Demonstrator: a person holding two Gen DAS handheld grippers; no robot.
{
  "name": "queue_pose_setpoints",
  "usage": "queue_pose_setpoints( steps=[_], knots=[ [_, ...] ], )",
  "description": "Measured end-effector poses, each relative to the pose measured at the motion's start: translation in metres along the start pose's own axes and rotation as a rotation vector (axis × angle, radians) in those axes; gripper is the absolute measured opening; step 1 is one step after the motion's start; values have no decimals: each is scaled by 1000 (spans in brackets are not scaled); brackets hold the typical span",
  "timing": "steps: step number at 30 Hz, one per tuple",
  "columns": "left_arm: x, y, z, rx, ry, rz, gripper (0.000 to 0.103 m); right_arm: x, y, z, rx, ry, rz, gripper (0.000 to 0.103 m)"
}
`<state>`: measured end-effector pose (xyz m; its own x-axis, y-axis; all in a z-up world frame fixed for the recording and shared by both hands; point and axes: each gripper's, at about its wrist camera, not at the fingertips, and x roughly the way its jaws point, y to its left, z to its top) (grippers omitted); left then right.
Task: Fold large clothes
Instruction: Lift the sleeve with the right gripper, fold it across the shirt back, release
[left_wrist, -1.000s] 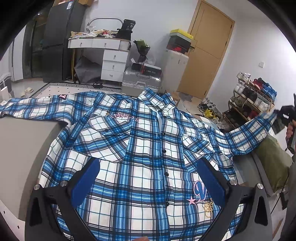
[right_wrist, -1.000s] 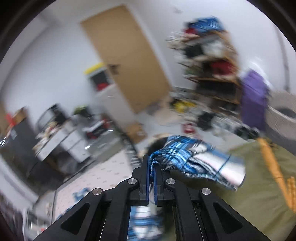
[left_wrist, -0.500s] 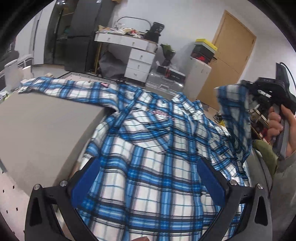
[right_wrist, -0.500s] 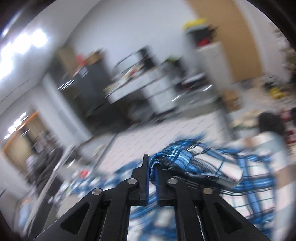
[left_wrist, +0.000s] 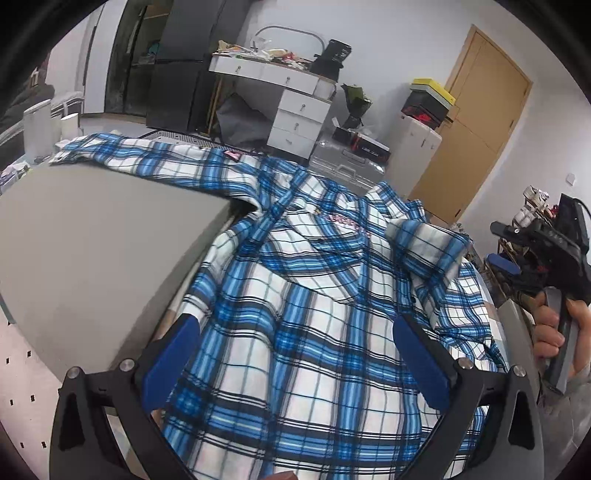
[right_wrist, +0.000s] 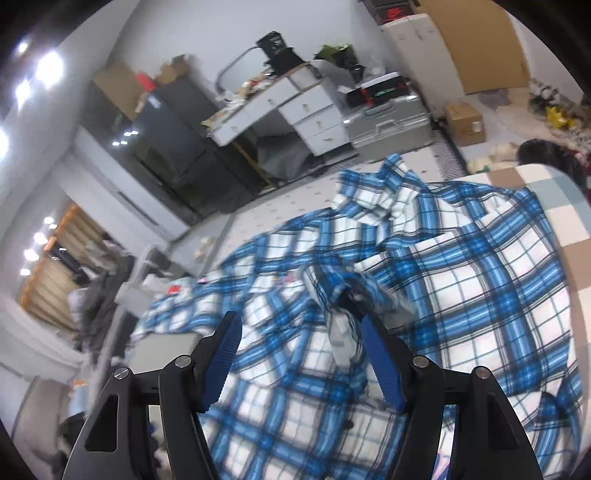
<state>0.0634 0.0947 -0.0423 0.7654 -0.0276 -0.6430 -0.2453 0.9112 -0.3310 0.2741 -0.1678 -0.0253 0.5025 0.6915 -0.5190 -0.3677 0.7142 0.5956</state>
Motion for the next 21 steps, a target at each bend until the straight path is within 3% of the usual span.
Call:
queue_pose_setpoints(
  steps=[2,5,12,17,19,20,21],
  knots=[
    [-1,-5,-1,21,-2,-7,102,-10,7,-3,-19,9,44,68],
    [-4,-9,-3,40,-1,-5,102,-14,8,-4,-84,-47,-128,68],
    [-5,-1,-6,24,6,-1,102,56,-50,-15,278,103,-93,68],
    [-2,7,-10,13,24,-7,102,115,-44,-33,293,191,-112,68],
    [-1,12,-13,9,32,-11,102,131,-35,-35,259,201,-146,64],
    [0,14,-14,7,35,-13,102,138,-31,-36,233,204,-184,59],
    [1,17,-14,6,40,-16,102,145,-26,-37,210,201,-245,45]
  ],
)
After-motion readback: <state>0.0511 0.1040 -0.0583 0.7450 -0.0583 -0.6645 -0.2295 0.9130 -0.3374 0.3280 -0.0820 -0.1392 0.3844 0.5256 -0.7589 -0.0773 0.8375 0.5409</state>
